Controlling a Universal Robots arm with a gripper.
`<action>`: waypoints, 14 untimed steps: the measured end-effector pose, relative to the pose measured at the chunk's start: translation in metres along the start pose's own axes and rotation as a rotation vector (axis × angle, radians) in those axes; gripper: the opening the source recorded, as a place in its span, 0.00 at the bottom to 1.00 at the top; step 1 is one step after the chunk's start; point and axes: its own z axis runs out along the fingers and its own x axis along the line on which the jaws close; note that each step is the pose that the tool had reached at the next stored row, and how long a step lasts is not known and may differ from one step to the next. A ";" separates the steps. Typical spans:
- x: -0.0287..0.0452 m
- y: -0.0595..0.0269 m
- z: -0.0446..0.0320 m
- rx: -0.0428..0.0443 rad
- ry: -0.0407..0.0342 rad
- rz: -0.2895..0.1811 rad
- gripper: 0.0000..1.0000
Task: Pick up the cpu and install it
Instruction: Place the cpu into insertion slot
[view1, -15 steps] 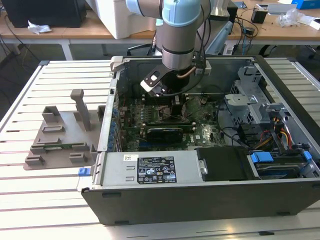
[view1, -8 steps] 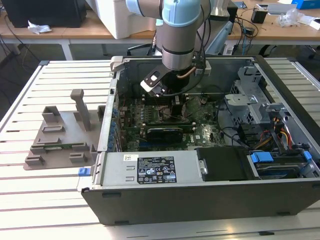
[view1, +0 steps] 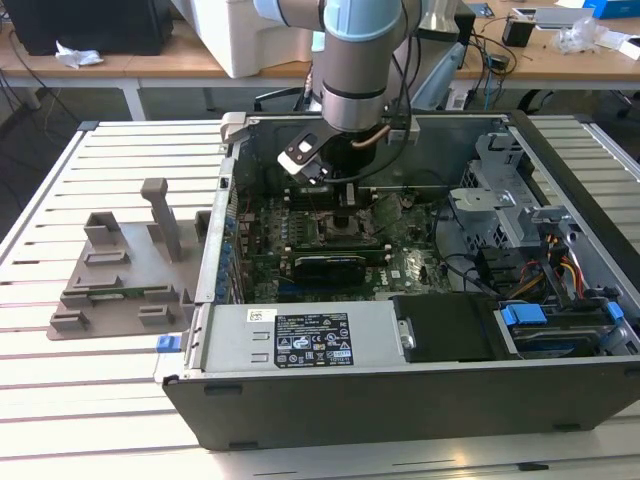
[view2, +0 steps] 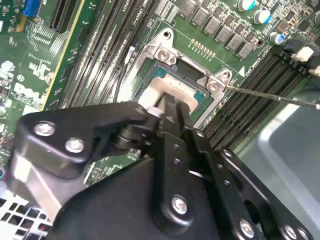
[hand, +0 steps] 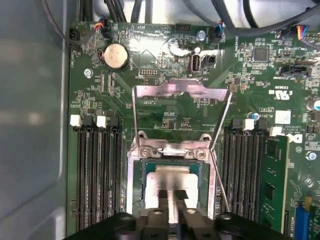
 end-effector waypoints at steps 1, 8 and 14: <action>0.0000 0.0000 0.0014 0.0029 -0.0001 -0.002 0.17; -0.0003 0.0157 0.0038 0.0292 0.0006 -0.010 0.11; -0.0004 0.0147 -0.0395 0.0301 -0.0021 -0.010 0.11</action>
